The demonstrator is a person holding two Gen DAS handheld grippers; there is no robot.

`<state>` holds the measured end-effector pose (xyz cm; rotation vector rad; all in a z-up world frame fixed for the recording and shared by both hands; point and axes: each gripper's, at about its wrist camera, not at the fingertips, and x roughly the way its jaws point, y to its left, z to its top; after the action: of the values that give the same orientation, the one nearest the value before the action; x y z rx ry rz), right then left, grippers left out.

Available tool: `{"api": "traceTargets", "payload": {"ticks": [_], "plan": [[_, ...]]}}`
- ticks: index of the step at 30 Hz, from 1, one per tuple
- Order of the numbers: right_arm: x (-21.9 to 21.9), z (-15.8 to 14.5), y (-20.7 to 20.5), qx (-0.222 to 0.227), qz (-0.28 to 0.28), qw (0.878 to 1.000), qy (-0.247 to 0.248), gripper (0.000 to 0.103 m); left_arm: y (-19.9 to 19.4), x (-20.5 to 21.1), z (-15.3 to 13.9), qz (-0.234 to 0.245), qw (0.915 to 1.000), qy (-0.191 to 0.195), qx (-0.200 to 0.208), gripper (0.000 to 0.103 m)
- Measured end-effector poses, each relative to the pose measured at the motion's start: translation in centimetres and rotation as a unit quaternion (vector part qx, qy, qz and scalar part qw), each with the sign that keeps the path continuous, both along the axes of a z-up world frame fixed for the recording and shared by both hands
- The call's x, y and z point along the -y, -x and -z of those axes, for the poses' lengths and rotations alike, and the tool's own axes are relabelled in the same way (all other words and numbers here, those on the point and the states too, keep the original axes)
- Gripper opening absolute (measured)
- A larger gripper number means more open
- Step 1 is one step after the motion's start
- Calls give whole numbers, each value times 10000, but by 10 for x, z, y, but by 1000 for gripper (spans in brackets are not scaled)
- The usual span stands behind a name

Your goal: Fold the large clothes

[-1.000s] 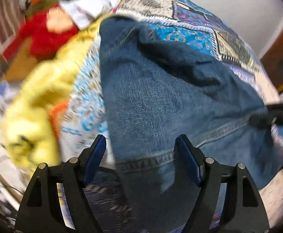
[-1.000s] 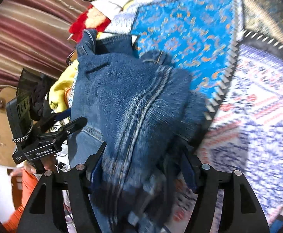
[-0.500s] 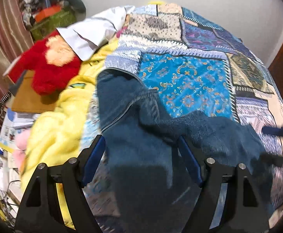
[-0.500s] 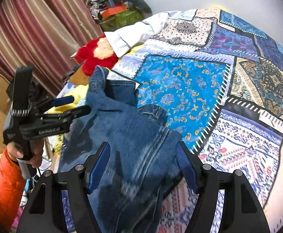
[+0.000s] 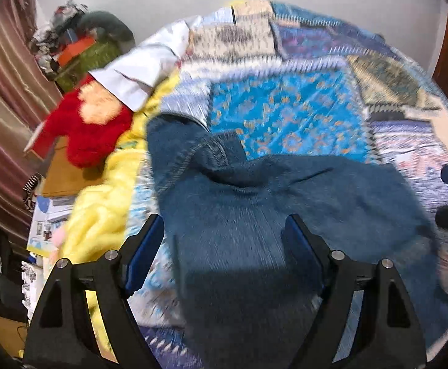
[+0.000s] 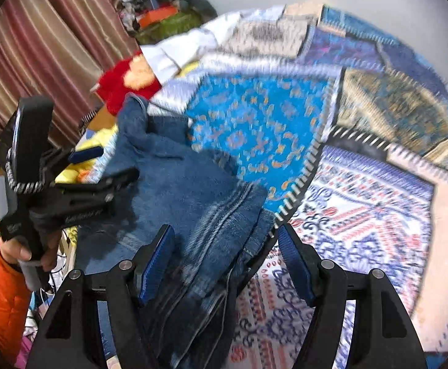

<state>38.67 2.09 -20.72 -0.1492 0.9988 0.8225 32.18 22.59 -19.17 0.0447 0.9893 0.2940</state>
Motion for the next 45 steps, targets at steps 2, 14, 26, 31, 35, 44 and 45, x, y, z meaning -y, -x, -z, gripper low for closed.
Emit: {"api": "traceTargets", "payload": {"ticks": [2, 14, 26, 31, 35, 44, 45], "plan": [[11, -24, 14, 208, 44, 9995, -232, 68, 20, 6, -27, -2, 9996, 18, 299, 81], [77, -174, 124, 1817, 172, 9648, -1896, 68, 165, 49, -194, -73, 9609, 107, 2767, 81], [107, -209, 233, 2820, 294, 9288, -2386, 68, 259, 95, -225, -68, 9236, 4, 3832, 81], [108, -197, 258, 2909, 424, 9300, -2204, 75, 270, 101, -213, -141, 9217, -43, 3875, 89], [108, -189, 269, 3050, 559, 9279, -2071, 95, 270, 106, -203, -207, 9230, -120, 3840, 100], [106, -180, 272, 3167, 689, 9283, -1825, 103, 267, 106, -192, -230, 9294, 37, 3683, 102], [106, -180, 269, 3143, 698, 9292, -1817, 103, 267, 105, -192, -232, 9296, 49, 3678, 102]]}}
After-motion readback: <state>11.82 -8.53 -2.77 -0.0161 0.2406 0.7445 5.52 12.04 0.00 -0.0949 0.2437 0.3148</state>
